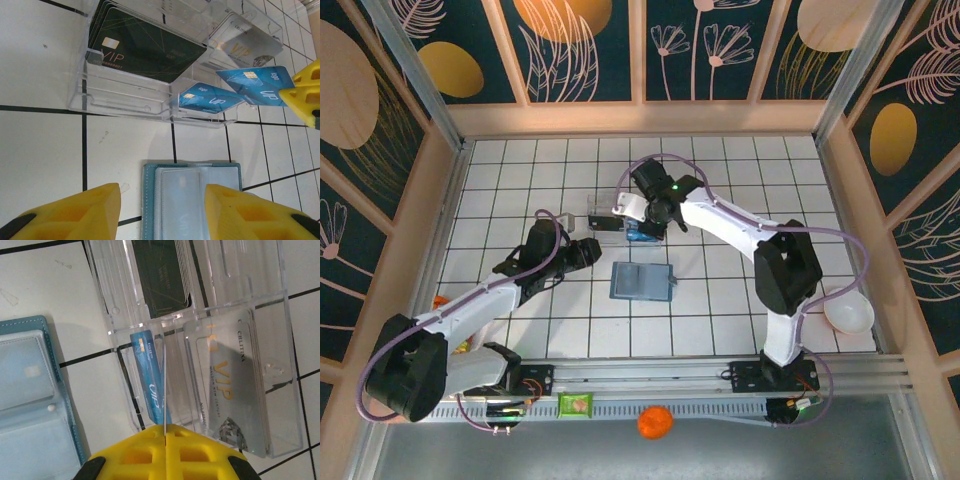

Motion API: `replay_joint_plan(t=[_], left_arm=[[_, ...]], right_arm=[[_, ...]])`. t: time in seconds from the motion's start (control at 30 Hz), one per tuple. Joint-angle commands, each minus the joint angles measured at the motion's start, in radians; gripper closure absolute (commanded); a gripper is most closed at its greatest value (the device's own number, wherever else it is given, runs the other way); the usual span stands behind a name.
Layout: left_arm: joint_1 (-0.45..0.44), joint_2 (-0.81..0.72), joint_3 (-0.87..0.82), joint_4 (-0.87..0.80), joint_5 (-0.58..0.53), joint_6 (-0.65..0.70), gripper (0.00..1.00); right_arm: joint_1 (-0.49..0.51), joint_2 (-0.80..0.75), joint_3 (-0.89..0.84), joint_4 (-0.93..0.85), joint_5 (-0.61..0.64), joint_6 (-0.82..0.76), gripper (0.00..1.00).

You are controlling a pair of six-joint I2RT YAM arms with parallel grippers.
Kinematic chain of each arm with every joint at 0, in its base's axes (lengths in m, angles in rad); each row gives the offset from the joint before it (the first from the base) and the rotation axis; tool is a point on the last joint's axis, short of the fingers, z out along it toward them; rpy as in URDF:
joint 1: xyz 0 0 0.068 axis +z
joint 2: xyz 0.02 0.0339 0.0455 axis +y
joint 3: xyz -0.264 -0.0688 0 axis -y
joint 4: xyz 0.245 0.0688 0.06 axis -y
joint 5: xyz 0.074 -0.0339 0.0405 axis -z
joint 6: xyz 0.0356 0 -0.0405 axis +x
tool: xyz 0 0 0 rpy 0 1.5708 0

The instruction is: Take the credit cards out of the card holder

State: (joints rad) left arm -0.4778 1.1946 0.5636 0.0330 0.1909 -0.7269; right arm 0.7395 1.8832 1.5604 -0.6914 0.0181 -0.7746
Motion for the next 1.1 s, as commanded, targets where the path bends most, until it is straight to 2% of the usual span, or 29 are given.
replay_joint_plan(t=[0.0, 0.37, 1.07], left_arm=[[0.011, 0.017, -0.009, 0.007, 0.030, -0.004, 0.53], [0.033, 0.048, -0.011, 0.022, 0.050, -0.004, 0.53], [0.047, 0.062, -0.018, 0.031, 0.065, -0.012, 0.54]], right_arm=[[0.030, 0.033, 0.047, -0.057, 0.063, -0.045, 1.00], [0.055, 0.059, 0.060, -0.102, 0.058, -0.064, 1.00], [0.040, 0.136, 0.055, -0.058, 0.126, -0.077, 1.00]])
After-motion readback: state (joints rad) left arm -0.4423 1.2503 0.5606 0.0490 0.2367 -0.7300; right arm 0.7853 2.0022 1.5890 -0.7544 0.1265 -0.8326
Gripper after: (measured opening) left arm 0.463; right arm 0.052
